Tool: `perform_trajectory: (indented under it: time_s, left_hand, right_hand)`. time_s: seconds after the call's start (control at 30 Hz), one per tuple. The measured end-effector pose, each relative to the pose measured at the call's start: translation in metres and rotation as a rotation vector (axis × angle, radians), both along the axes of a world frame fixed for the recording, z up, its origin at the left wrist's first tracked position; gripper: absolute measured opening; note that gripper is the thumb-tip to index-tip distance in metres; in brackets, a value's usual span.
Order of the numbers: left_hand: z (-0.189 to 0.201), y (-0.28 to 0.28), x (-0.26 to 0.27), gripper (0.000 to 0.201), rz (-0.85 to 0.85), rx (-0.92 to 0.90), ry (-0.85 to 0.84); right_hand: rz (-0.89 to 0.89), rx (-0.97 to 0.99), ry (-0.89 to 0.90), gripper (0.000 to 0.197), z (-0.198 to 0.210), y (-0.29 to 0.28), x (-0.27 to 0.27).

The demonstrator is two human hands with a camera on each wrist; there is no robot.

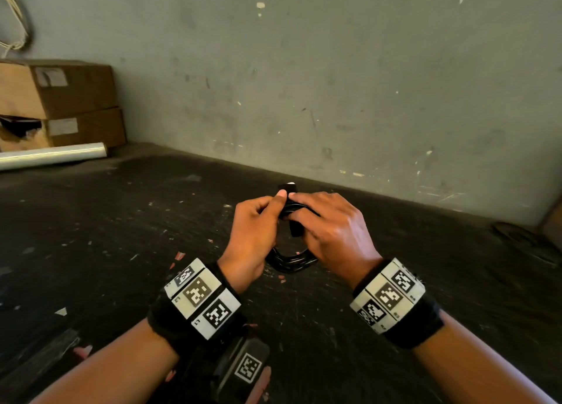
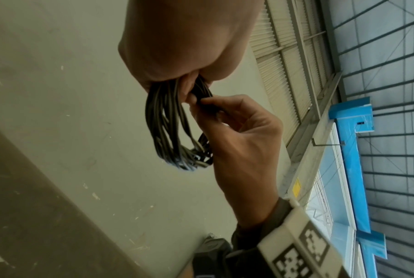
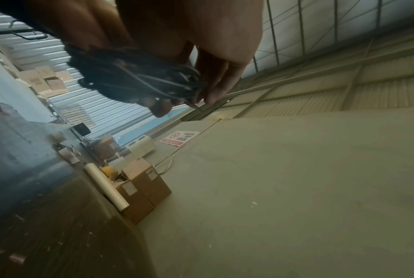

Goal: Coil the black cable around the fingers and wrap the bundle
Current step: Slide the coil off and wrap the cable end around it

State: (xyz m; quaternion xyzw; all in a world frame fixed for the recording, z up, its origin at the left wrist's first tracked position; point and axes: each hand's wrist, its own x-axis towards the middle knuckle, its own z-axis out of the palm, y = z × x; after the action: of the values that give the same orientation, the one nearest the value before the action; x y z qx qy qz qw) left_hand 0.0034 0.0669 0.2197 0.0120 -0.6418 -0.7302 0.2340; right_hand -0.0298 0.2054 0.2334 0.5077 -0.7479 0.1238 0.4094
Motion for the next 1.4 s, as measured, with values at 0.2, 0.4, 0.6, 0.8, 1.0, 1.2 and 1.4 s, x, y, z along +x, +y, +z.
perform_trajectory:
  time_s: [0.2, 0.4, 0.6, 0.8, 1.0, 1.2, 1.4]
  left_hand:
    - [-0.008, 0.001, -0.005, 0.036, 0.078, -0.137, 0.069]
    - [-0.021, 0.002, -0.007, 0.039, 0.073, -0.236, 0.081]
    - [-0.017, 0.006, 0.004, 0.034, 0.011, -0.339, 0.161]
    - [-0.02, 0.003, 0.006, 0.039, 0.005, -0.399, 0.219]
    - [-0.022, 0.002, 0.009, 0.038, 0.042, -0.454, 0.216]
    - [-0.019, 0.005, 0.011, 0.043, 0.029, -0.503, 0.14]
    - [-0.021, 0.005, 0.009, 0.045, -0.014, -0.526, 0.06]
  right_hand:
    - [0.081, 0.011, -0.134, 0.016, 0.001, 0.013, -0.004]
    - [0.169, -0.21, -0.5, 0.014, -0.002, 0.016, 0.001]
    - [0.126, -0.457, -0.897, 0.015, -0.002, 0.015, 0.002]
    - [0.196, -0.611, -0.964, 0.01, -0.001, 0.011, 0.012]
    - [0.21, -0.601, -0.972, 0.01, -0.002, 0.011, 0.013]
    - [0.176, -0.553, -0.946, 0.033, -0.004, 0.013, 0.014]
    - [0.129, -0.422, -0.699, 0.036, -0.011, 0.016, 0.015]
